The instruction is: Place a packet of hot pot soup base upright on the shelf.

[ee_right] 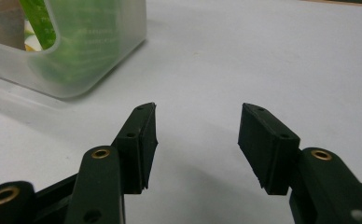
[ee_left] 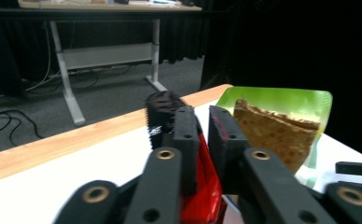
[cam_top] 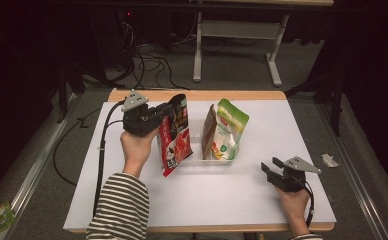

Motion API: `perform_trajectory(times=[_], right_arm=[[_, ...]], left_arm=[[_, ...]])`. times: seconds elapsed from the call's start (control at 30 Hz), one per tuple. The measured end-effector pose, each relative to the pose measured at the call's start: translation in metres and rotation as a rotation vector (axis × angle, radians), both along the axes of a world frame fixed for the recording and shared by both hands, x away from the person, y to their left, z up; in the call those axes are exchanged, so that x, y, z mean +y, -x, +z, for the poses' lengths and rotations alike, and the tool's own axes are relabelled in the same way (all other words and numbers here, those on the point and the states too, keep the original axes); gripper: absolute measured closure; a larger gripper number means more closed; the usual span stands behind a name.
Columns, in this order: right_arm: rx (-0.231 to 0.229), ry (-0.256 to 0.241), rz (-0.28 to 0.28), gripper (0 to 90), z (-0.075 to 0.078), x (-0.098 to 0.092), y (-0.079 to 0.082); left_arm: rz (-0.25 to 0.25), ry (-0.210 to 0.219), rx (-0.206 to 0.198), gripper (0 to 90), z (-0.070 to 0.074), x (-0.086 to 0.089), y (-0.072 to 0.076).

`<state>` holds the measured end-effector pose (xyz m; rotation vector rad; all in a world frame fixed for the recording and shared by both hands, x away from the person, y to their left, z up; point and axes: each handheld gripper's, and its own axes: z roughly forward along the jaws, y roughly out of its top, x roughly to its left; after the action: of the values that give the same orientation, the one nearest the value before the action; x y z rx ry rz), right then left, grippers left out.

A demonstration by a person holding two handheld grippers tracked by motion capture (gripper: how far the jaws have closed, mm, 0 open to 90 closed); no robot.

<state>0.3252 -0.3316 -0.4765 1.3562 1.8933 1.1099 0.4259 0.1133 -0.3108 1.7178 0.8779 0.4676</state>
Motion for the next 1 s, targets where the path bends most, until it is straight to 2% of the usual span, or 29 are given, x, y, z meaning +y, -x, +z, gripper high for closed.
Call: perform_trajectory(times=[0.17,0.4,0.77,1.0], right_arm=[[-0.004,0.004,0.003,47.0,0.000,0.000,0.000],[-0.006,0.011,0.006,47.0,0.000,0.000,-0.001],[-0.006,0.007,0.001,47.0,0.000,0.000,0.000],[-0.007,0.010,0.002,47.0,0.000,0.000,0.000]], left_arm=[[0.041,-0.003,0.022,69.2,-0.009,0.009,-0.003],[0.079,-0.018,0.054,63.5,-0.018,0.020,-0.004],[0.098,-0.031,0.073,53.2,-0.026,0.027,-0.001],[0.104,-0.062,0.077,48.0,-0.026,0.030,0.007]])
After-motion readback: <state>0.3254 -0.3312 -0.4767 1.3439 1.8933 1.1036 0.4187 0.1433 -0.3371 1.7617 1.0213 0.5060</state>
